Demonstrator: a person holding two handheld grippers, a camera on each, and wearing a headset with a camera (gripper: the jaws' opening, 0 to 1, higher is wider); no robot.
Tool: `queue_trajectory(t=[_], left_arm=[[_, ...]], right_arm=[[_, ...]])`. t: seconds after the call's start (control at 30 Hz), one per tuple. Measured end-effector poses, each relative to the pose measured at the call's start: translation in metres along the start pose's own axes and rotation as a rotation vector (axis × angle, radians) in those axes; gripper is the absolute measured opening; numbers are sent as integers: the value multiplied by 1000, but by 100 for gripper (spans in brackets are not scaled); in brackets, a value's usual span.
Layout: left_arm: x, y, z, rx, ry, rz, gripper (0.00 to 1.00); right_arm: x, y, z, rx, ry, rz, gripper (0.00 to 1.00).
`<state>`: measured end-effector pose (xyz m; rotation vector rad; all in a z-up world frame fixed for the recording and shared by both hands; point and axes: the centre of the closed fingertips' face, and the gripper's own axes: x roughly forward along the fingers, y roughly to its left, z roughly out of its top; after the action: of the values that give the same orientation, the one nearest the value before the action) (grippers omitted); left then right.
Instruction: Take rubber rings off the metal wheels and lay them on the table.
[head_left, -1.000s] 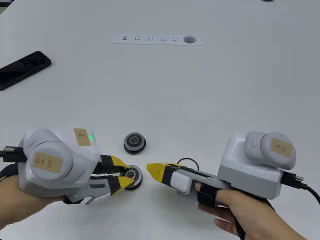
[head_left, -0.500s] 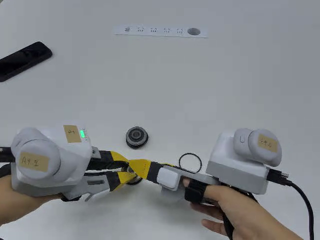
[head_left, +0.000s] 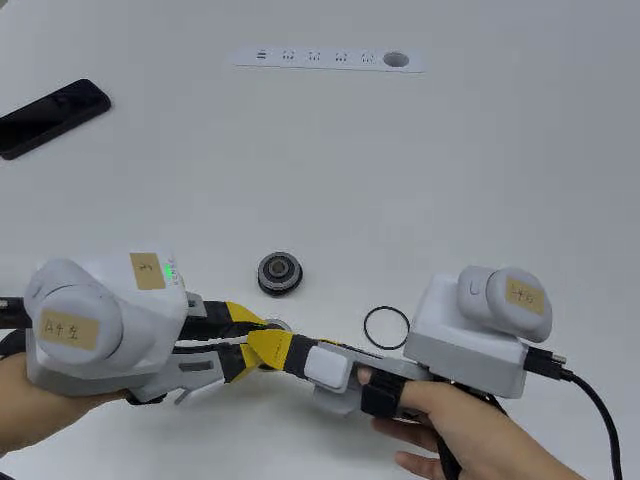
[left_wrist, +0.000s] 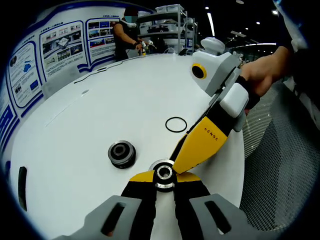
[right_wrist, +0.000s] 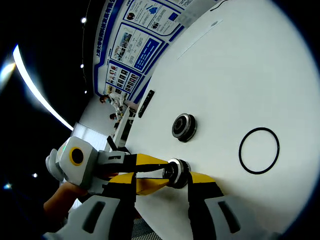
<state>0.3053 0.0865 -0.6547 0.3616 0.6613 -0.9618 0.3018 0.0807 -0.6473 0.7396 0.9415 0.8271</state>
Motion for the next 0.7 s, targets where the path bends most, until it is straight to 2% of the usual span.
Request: queue_trajectory(t=[0.33,0.7], left_arm=[[1,0,0,-2,-5,7,12],[1,-1,1,-4,-3,12,12]], right_arm=[[0,4,-4,20,21,16,42],[-5,3,-3,38,7,25,39]])
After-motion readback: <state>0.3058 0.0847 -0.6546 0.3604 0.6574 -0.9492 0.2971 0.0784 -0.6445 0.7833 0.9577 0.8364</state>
